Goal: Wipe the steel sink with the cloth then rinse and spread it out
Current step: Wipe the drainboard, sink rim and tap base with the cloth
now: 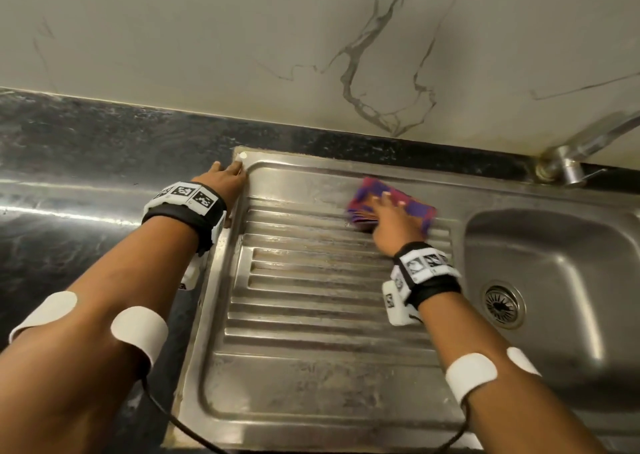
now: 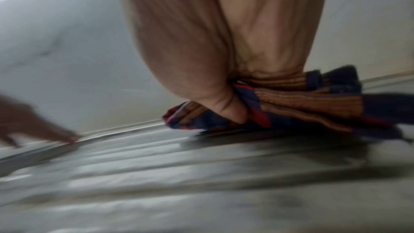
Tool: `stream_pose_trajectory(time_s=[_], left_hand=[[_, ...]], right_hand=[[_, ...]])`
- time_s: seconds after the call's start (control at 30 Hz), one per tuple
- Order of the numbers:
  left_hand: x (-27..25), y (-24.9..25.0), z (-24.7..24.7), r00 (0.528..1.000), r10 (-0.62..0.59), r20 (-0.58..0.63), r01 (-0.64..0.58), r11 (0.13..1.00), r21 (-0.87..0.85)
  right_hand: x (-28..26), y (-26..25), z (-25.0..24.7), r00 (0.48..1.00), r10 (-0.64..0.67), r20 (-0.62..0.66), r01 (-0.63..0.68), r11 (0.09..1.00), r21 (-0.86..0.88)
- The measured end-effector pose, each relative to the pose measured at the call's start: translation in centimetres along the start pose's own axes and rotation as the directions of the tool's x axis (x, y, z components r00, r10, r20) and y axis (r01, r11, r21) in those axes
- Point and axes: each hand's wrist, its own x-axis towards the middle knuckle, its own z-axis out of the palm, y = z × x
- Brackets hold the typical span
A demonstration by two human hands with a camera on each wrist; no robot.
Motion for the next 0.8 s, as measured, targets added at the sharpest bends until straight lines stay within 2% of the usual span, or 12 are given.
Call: stream_pose_trajectory(time_s=[0.1, 0.17, 0.23, 0.33, 0.43, 0.5, 0.57, 0.63, 0.7, 0.8], left_hand=[[0.2, -0.2, -0.7, 0.999, 0.0, 0.042, 0.0, 1.0, 0.002], [0.0, -0.3, -1.0, 0.998, 0.002, 0.059, -0.002, 1.0, -0.005], [-0.1, -0.3, -1.2, 0.998, -0.007, 0.066, 0.008, 1.0, -0.012], [0.0, -0.2, -1.4, 0.998, -0.025, 0.066, 0.028, 0.999, -0.039], [0.3, -0.3, -1.2, 0.997, -0.034, 0.074, 0.038, 0.998, -0.048], [0.3, -0.3, -1.0, 0.997, -0.034, 0.066, 0.038, 0.997, -0.062], [0.1, -0.4, -1.0, 0.998, -0.029, 0.06, 0.033, 0.997, -0.067], [-0.1, -0.5, -1.0, 0.998, -0.019, 0.054, 0.023, 0.996, -0.083], [-0.4, -0.8, -1.0, 0.999, -0.003, 0.044, 0.006, 0.997, -0.075], [-0.9, -1.2, -0.6, 1.0, 0.006, 0.028, -0.003, 0.997, -0.077]], right_hand=[[0.3, 4.9, -1.7, 0.949, 0.305, -0.082, -0.293, 0.947, 0.131], [1.2, 5.5, -2.9, 0.92, 0.379, -0.098, -0.353, 0.912, 0.207], [2.7, 4.3, -3.5, 0.918, 0.383, -0.104, -0.352, 0.906, 0.235], [4.5, -0.3, -3.0, 0.955, 0.275, -0.116, -0.242, 0.941, 0.235], [4.6, -7.4, -1.3, 0.998, 0.0, -0.056, 0.006, 0.993, 0.118], [3.9, -11.6, 0.3, 0.985, -0.174, -0.016, 0.175, 0.984, 0.025], [3.4, -13.5, 1.4, 0.958, -0.286, 0.033, 0.287, 0.957, -0.048], [3.1, -13.0, 1.7, 0.945, -0.323, 0.057, 0.327, 0.943, -0.068], [2.9, -10.9, 1.4, 0.95, -0.313, 0.004, 0.313, 0.948, -0.052], [2.3, -5.4, 0.9, 0.984, -0.143, -0.108, 0.144, 0.99, -0.002]])
